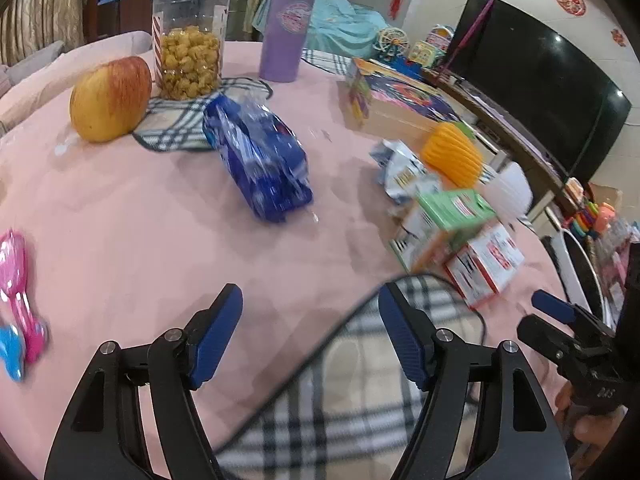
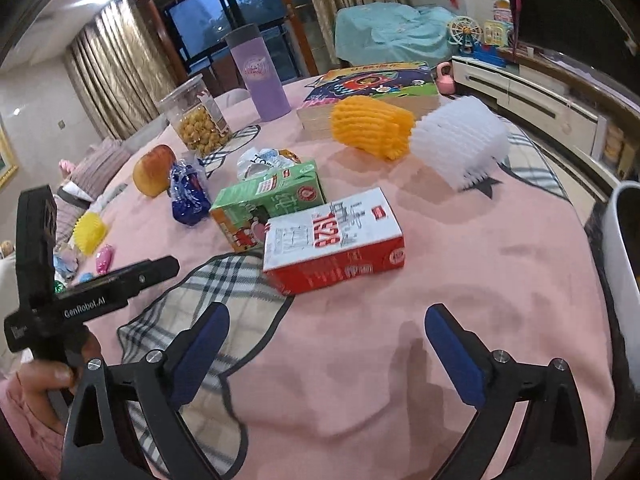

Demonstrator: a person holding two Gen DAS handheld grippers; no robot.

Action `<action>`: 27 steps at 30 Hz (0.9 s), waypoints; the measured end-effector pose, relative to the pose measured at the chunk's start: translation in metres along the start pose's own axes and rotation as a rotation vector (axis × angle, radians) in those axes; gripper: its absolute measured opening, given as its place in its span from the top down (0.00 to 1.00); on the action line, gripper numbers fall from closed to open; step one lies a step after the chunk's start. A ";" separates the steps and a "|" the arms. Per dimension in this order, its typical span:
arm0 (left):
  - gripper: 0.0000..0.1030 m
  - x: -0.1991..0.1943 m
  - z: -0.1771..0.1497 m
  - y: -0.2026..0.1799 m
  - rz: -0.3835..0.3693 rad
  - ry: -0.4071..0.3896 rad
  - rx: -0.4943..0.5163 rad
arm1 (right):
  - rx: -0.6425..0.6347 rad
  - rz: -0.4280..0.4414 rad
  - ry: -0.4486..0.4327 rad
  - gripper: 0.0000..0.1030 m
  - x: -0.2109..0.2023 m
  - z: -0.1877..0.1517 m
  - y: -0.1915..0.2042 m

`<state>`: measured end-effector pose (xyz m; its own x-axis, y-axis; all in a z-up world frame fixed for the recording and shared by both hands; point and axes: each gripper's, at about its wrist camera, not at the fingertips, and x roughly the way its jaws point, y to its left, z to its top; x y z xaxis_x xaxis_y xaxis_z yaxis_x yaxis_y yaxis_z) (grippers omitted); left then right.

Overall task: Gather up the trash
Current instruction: 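Grasp the blue plastic bag with the left tool while the right tool grasps the red-and-white milk carton, then carry the blue bag and milk carton over the trash bin with both tools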

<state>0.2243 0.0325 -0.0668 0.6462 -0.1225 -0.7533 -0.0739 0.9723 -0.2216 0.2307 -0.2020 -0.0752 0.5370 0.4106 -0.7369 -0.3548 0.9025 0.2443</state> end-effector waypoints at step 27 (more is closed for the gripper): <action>0.74 0.020 0.023 0.010 0.002 -0.014 -0.006 | 0.020 0.000 0.015 0.11 0.018 0.015 -0.007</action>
<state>0.2534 0.0442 -0.0698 0.6565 -0.1181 -0.7451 -0.0797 0.9713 -0.2242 0.2542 -0.1988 -0.0813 0.5251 0.4086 -0.7465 -0.3392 0.9050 0.2568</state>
